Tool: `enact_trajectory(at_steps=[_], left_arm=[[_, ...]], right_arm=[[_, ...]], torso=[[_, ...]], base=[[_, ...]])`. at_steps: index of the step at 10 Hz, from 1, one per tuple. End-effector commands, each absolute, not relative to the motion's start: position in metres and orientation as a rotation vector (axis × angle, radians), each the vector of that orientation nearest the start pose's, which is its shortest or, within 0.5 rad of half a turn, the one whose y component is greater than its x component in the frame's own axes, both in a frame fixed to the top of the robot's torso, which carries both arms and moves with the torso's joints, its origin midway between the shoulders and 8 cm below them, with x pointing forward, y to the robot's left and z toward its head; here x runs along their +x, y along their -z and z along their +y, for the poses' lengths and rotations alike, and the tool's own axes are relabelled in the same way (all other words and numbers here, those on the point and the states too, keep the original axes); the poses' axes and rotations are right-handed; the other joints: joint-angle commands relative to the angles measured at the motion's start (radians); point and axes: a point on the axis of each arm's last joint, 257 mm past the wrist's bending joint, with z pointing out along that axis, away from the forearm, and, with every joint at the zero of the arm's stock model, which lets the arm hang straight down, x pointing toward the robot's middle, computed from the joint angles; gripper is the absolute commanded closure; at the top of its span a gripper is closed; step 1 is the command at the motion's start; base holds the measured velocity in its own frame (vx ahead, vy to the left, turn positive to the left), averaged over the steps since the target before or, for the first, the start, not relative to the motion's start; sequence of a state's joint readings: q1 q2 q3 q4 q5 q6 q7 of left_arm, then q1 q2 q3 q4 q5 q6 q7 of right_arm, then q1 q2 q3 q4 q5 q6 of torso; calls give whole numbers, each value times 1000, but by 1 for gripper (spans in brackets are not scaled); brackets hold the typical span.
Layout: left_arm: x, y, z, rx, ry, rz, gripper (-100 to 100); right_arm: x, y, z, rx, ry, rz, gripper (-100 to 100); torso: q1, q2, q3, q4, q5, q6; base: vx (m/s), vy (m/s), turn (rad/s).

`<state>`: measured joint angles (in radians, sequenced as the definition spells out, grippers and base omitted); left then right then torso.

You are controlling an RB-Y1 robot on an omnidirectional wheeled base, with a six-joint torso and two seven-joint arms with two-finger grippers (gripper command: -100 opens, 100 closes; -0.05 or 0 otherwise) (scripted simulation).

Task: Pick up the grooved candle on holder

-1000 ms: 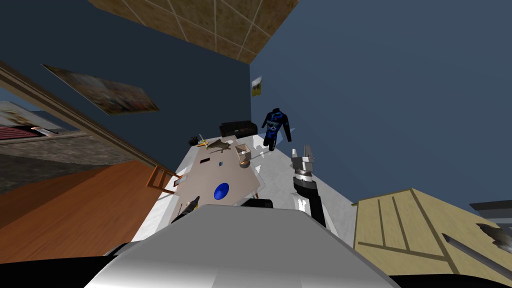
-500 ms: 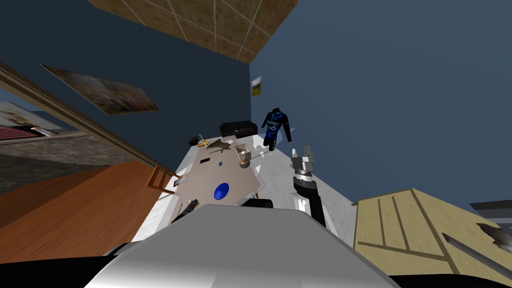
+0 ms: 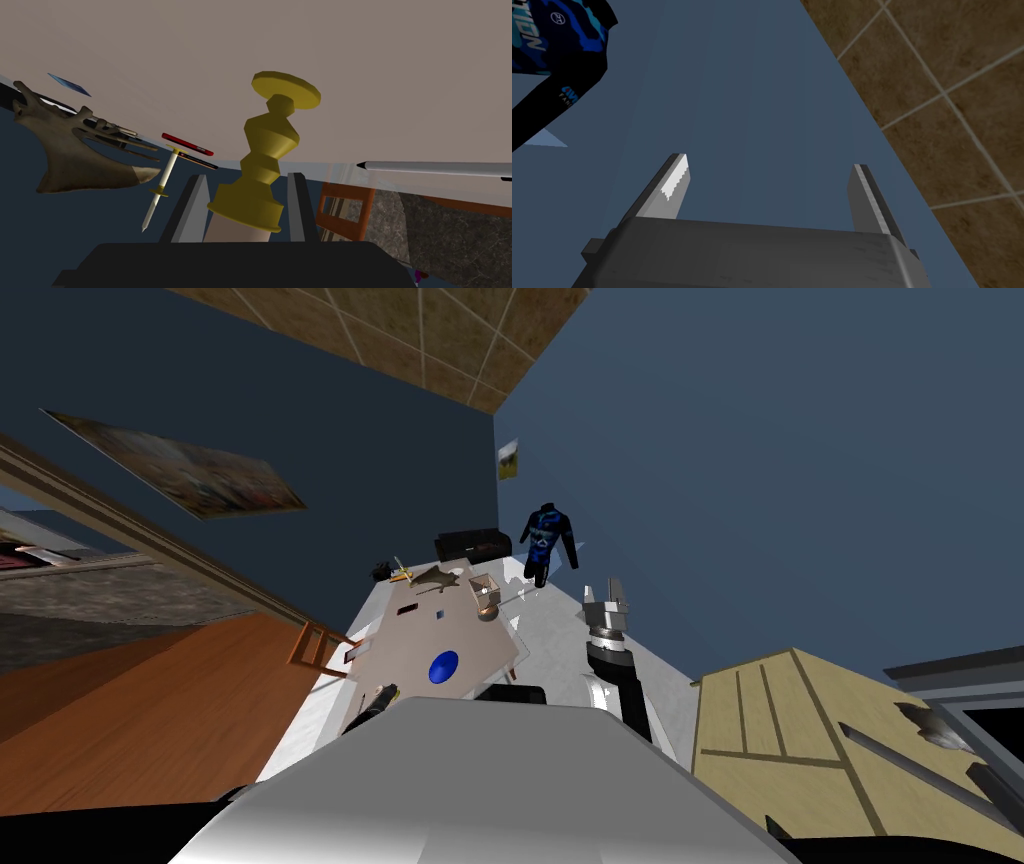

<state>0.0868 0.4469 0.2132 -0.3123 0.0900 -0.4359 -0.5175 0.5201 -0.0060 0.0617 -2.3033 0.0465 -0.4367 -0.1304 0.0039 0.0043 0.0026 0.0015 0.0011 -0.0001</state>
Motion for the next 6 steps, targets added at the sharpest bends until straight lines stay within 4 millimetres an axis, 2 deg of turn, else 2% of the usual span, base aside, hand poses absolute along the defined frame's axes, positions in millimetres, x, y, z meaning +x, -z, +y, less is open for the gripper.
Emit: enact_trajectory(at_steps=[1,2,3,4,6], left_arm=[[183,558,593,-1272,-110,1866,100],[194,560,589,-1276,-112,1869,100],[192,557,595,-1298,-120,1841,100],[204,560,588,-1289,-120,1860,100],[200,555,599,-1325,-132,1816,100]], right_arm=[[352,-15,-256,734,-1434,650,0],[352,-15,-256,734,-1434,650,0],[352,-15,-256,734,-1434,650,0],[352,-15,-256,734,-1434,650,0],[352,-15,-256,734,-1434,650,0]], torso=[[0,0,0,0,0,0],[0,-2,-1,0,0,0],[0,1,1,1,1,2],[0,3,2,0,0,0],[0,6,3,1,0,0]], base=[[0,0,0],[-76,9,-213],[-105,13,-169],[-156,30,-199],[-82,2,-64]])
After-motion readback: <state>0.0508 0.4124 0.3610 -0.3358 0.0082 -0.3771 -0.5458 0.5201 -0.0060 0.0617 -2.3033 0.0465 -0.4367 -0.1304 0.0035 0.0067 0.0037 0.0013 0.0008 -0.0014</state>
